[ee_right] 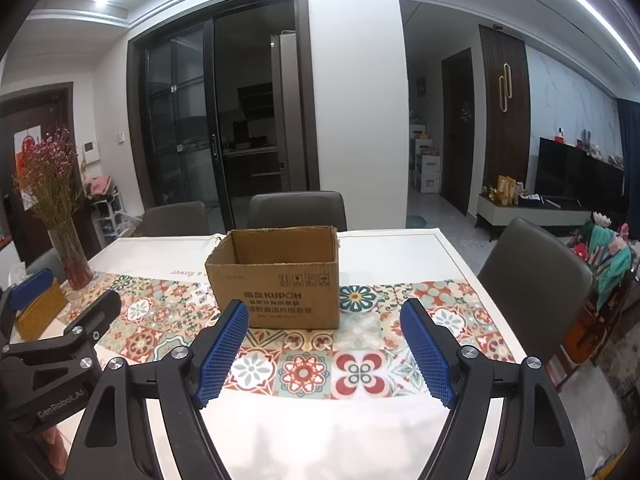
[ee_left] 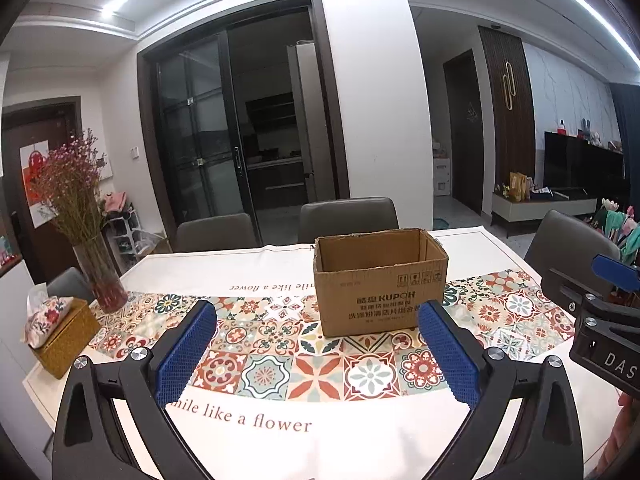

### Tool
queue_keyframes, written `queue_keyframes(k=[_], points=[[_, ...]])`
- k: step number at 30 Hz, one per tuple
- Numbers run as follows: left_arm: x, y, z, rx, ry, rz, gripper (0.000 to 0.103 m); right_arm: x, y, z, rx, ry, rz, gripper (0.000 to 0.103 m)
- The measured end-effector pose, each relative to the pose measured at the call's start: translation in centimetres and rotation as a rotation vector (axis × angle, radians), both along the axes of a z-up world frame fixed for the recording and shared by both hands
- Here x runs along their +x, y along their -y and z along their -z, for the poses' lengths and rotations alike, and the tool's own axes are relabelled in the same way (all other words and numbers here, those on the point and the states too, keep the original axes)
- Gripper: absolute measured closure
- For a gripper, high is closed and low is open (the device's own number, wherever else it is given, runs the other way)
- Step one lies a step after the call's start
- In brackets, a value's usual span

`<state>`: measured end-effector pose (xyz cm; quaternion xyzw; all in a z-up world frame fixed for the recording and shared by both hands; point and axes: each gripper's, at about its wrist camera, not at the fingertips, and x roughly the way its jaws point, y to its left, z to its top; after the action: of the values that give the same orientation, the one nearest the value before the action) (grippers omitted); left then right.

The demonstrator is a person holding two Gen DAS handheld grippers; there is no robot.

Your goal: Organize soft objects

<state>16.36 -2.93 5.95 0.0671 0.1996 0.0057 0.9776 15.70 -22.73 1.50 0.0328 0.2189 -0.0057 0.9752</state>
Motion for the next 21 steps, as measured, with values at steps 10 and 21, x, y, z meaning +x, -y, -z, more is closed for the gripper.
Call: queue_keyframes(k=[10, 21], points=[[-3.2, -0.4, 0.3, -0.019, 0.025, -0.015, 0.000, -2.5, -0.2, 0.2, -0.006, 0.019, 0.003, 0.024], [-4.7, -0.9, 0.9, -0.033, 0.016, -0.015, 0.000, -3.8, -0.8, 0.4, -0.032, 0.039, 0.007, 0.024]])
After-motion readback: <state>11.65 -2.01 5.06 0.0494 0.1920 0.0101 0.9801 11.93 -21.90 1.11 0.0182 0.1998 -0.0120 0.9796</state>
